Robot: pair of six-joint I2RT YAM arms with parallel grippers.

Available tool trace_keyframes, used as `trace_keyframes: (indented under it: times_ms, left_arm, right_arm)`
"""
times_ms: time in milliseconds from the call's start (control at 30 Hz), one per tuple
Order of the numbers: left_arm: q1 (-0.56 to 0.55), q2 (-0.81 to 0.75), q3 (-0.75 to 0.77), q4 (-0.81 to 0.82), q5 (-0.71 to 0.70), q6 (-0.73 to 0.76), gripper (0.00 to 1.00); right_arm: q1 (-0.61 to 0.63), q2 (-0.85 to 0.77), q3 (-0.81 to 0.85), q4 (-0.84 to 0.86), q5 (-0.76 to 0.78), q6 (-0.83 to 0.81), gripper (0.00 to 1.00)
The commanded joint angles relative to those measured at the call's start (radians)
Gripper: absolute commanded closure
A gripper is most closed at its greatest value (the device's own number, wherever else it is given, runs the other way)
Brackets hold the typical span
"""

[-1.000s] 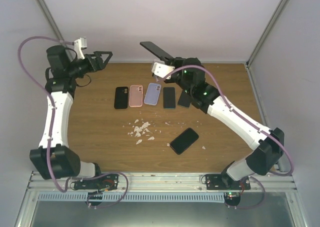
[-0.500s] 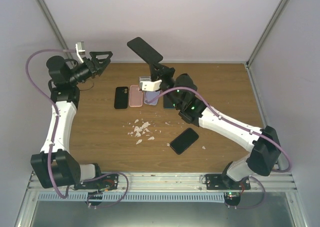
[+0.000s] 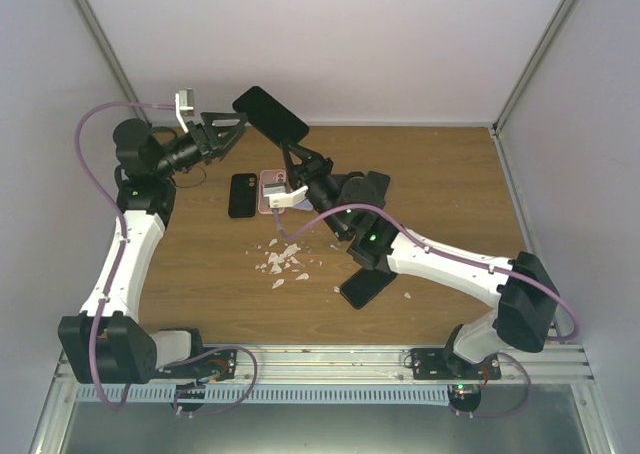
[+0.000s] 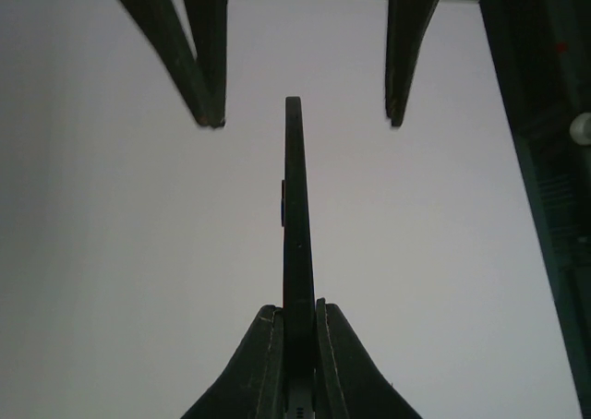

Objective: Take the phone out of the phone case
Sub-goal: Place the phone at the center of the board.

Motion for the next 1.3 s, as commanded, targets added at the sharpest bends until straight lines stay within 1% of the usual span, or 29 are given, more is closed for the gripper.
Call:
trace_keyframes:
  times_ms: [0,67,167,233,267,367,400,533,600,700,833,867,900,967,1033,1100,1200,1267]
  left_arm:
    - [-0.034,0.008,-0.012,0.053,-0.016,-0.009,0.19]
    - [-0.034,0.016,-0.012,0.061,-0.019,-0.017,0.22]
    - [-0.035,0.026,-0.017,0.095,-0.016,-0.046,0.28]
    - [-0.034,0.031,-0.024,0.12,-0.012,-0.072,0.36]
    - [-0.059,0.034,-0.028,0.134,-0.01,-0.087,0.38]
    - [-0.067,0.046,-0.039,0.165,-0.001,-0.119,0.49]
    - [-0.07,0.052,-0.042,0.173,0.001,-0.125,0.51]
    - [-0.087,0.072,-0.037,0.189,0.003,-0.132,0.54]
    - [-0.093,0.078,-0.033,0.2,-0.001,-0.132,0.58]
    - [-0.096,0.088,-0.028,0.201,-0.01,-0.131,0.68]
    - [-0.095,0.093,-0.031,0.183,-0.015,-0.119,0.85]
    - [-0.093,0.093,-0.033,0.175,-0.017,-0.113,0.89]
    - [-0.09,0.092,-0.032,0.163,-0.022,-0.106,0.93]
    - [-0.081,0.09,-0.035,0.148,-0.024,-0.096,1.0]
    - [-0.073,0.09,-0.035,0.139,-0.023,-0.087,1.0]
    - [-0.064,0.089,-0.03,0.126,-0.022,-0.064,1.0]
    - [-0.056,0.086,-0.016,0.088,-0.024,-0.011,1.0]
    - [-0.055,0.082,-0.003,0.058,-0.024,0.039,1.0]
  right_arm:
    - [0.027,0.001,-0.001,0.187,0.023,-0.073,1.0]
    - [0.031,0.006,-0.005,0.198,0.022,-0.085,0.99]
    - [0.033,0.013,-0.022,0.23,0.02,-0.119,1.0]
    - [0.035,0.019,-0.037,0.26,0.016,-0.14,0.99]
    - [0.038,0.021,-0.04,0.264,0.018,-0.146,0.99]
    - [0.045,0.028,-0.04,0.265,0.026,-0.142,1.0]
    - [0.048,0.029,-0.04,0.265,0.028,-0.14,1.0]
    - [0.061,0.034,-0.041,0.256,0.038,-0.127,1.0]
    - [0.066,0.035,-0.046,0.255,0.042,-0.123,0.99]
    - [0.071,0.04,-0.053,0.261,0.05,-0.12,0.99]
    - [0.071,0.041,-0.05,0.249,0.074,-0.097,0.99]
    - [0.071,0.038,-0.047,0.235,0.079,-0.081,0.96]
    - [0.07,0.031,-0.045,0.215,0.084,-0.06,0.9]
    - [0.067,0.013,-0.044,0.151,0.089,-0.017,0.72]
    - [0.059,-0.001,-0.049,0.101,0.097,0.023,0.51]
    - [0.05,-0.024,-0.047,0.036,0.1,0.077,0.43]
    - [0.029,-0.051,-0.025,-0.11,0.102,0.181,0.32]
    - [0.004,-0.066,0.01,-0.239,0.092,0.302,0.27]
